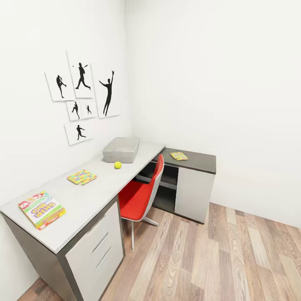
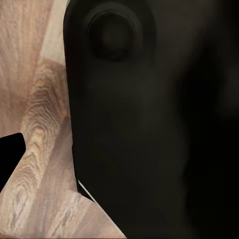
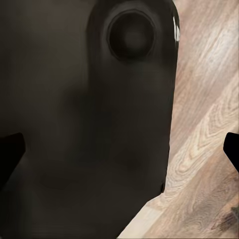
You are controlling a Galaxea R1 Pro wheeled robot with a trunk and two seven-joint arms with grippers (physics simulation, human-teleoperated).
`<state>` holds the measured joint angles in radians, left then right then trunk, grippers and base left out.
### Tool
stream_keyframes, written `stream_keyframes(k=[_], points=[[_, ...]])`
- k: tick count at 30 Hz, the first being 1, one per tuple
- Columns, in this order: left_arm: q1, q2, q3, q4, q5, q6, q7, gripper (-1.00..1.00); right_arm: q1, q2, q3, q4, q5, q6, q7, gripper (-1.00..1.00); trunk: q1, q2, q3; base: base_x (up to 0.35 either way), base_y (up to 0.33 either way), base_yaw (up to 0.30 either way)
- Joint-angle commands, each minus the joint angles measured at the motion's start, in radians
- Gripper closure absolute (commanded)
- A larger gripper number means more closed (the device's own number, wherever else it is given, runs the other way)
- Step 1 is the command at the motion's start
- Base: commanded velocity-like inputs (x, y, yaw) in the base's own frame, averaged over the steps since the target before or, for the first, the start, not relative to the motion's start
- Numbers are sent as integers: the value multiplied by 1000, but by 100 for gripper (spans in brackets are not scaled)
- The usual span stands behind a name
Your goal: Put all the toys in the child's room - the three board games (two on the bed and one on the table), the two jigsaw puzzles on the table, and the tennis ball on the table - inside the toy box on the table in the child's room.
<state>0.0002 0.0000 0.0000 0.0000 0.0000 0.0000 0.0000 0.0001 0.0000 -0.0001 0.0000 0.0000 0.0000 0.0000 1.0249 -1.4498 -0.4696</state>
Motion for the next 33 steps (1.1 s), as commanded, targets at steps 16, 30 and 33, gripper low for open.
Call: stream_keyframes(k=[16,30,33], points=[[1,-27,-5,-2,-3,-5,-3,-100,-2,45,-3,-2,-10,-28,3,-100,0,0,0,0,0,0],[1,-34,-9,-2,-5,-5,-3,-100,-2,42,-2,-2,-11,-33,3,-100,0,0,0,0,0,-187],[1,-34,-9,-2,-5,-5,-3,-100,-2,44,-1,-2,-11,-34,3,-100,-11,21,9,0,0,-155]])
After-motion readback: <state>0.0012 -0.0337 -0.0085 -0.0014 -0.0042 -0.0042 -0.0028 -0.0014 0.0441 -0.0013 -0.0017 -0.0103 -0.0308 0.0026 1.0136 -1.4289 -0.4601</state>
